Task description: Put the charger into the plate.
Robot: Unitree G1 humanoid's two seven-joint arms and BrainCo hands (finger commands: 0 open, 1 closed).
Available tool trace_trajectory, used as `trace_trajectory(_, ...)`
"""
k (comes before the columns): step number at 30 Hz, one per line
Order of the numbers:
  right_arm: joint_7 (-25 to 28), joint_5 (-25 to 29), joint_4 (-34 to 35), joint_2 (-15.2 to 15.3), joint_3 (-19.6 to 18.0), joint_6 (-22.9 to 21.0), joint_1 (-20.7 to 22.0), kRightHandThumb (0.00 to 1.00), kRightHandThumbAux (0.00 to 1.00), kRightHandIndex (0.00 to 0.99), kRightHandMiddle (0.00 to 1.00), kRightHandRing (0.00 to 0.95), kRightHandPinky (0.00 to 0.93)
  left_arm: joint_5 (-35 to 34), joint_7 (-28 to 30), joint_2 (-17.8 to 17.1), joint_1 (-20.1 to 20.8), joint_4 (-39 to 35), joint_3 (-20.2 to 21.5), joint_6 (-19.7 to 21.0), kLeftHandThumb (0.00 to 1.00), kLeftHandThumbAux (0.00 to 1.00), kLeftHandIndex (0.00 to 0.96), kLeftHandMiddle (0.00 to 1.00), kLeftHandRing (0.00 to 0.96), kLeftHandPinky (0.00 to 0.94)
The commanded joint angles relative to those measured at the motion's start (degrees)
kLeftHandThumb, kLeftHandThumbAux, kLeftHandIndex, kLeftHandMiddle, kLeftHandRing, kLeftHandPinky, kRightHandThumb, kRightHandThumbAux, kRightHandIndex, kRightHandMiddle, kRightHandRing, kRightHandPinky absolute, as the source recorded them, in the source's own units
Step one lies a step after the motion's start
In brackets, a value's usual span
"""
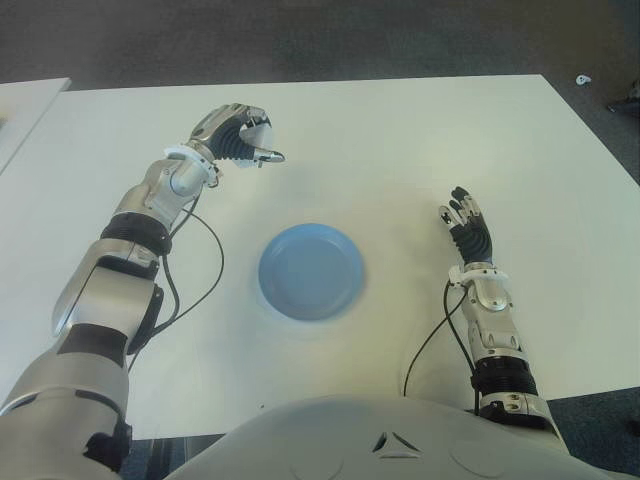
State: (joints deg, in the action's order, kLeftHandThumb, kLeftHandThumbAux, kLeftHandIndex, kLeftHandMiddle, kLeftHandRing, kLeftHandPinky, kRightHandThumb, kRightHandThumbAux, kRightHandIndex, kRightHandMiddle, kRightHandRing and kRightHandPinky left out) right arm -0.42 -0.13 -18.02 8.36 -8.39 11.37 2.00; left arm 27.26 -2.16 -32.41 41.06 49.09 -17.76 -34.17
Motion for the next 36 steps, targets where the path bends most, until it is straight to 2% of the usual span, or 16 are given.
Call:
trace_trajectory(1, -0.5, -0.4, -0.7, -0.3, 0.4, -1.3, -0.3, 0.0, 0.547, 0.007, 0.046, 0.029, 0.039, -2.3, 4.9, -0.7, -5.9, -9.4, 1.1, 0.7, 0.7, 0.695, 0.443, 0.849, 0.86, 0.857)
trace_trajectory(11, -1.3, -0.9, -0.6, -0.5, 1.2, -1.7, -0.2, 0.0, 0.539, 0.008, 0.047, 0.029, 0.042, -8.8, 16.7, -2.7, -12.3, -23.9, 3.9, 3.1, 0.701, 0.695, 0.442, 0.858, 0.868, 0.855)
trace_trajectory(16, -1.5, -1.0, -0.6, -0.7, 1.4, -1.9, 0.0, 0.0, 0.54, 0.009, 0.044, 0.026, 0.037, -9.6, 20.6, -3.2, -15.3, -30.1, 4.3, 4.6, 0.704, 0.695, 0.442, 0.864, 0.866, 0.848)
trace_trajectory(28, -0.9, -0.4, -0.2, -0.8, 1.8, -2.8, 0.2, 0.0, 0.535, 0.005, 0.036, 0.023, 0.037, -5.4, 21.2, -3.0, -19.3, -32.9, 2.4, 1.8, 0.707, 0.693, 0.443, 0.855, 0.84, 0.837)
trace_trajectory(32, -0.7, 0.0, -0.3, -0.9, 1.8, -2.8, 0.5, 0.0, 0.55, 0.002, 0.034, 0.024, 0.036, -4.7, 21.2, -3.5, -22.8, -36.4, 1.6, -1.7, 0.706, 0.694, 0.443, 0.856, 0.841, 0.825)
trace_trajectory(36, -0.7, 0.0, -0.4, -0.9, 1.9, -2.8, 0.6, 0.0, 0.563, 0.0, 0.034, 0.025, 0.035, -3.7, 21.5, -3.8, -24.5, -38.2, 1.4, -3.4, 0.703, 0.695, 0.442, 0.854, 0.841, 0.809)
